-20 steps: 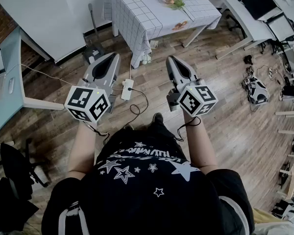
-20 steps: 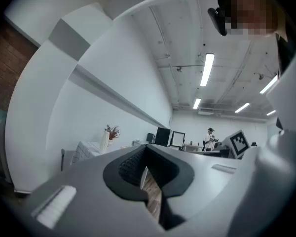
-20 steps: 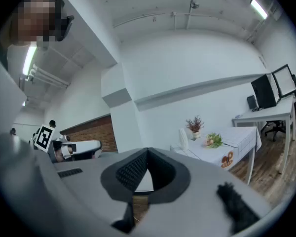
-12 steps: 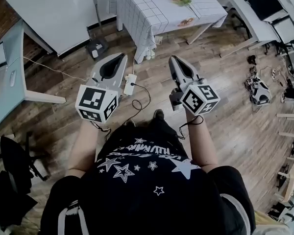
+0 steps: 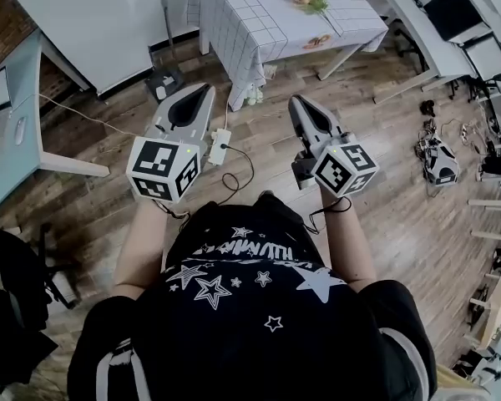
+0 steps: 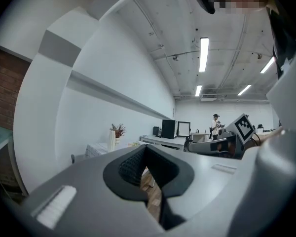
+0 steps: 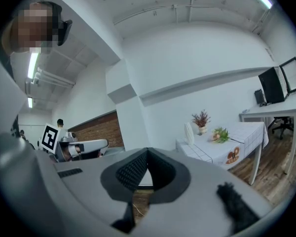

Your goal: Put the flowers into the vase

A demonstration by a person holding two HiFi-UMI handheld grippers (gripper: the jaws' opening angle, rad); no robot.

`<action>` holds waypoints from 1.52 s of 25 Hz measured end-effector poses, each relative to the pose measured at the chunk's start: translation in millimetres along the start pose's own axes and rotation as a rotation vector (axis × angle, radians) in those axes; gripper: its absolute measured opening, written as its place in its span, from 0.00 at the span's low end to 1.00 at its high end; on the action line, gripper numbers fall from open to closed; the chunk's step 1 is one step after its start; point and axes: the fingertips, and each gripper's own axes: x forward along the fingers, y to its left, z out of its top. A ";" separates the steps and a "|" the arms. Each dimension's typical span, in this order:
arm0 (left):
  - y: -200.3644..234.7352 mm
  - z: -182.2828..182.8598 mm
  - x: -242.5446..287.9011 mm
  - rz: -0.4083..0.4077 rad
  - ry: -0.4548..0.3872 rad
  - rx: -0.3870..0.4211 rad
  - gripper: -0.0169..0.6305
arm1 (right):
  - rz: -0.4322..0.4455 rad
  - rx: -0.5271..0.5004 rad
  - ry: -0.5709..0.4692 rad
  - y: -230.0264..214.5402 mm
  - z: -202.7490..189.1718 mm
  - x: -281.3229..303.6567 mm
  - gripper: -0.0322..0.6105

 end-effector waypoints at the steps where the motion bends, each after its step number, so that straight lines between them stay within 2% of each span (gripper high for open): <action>1: 0.1 -1.8 1.7 -0.004 0.001 -0.006 0.04 | -0.006 -0.002 0.004 -2.6 -1.3 -1.4 0.07; 8: -5.1 -13.9 25.5 -0.010 0.009 -0.072 0.04 | -0.055 0.022 -0.010 -35.2 6.2 -20.0 0.07; 11: -15.1 -12.4 44.3 -0.008 0.012 -0.060 0.04 | -0.066 0.040 -0.040 -65.8 11.9 -25.4 0.07; 14: -19.2 -10.5 69.7 0.018 0.015 -0.043 0.04 | -0.047 0.058 -0.068 -97.9 19.3 -21.6 0.07; 17: -26.3 -11.2 102.0 0.047 0.015 -0.069 0.04 | -0.019 0.064 -0.075 -131.3 27.1 -17.4 0.07; 20: -48.0 -10.8 139.0 0.018 0.017 -0.103 0.04 | 0.013 0.080 -0.075 -169.2 34.2 -17.7 0.07; 31: -93.8 -11.6 245.7 0.079 0.066 -0.084 0.04 | 0.039 0.146 -0.076 -295.4 51.9 -33.8 0.07; 38: -129.0 0.0 308.3 0.092 0.060 -0.054 0.04 | 0.038 0.158 -0.105 -354.0 67.3 -56.0 0.07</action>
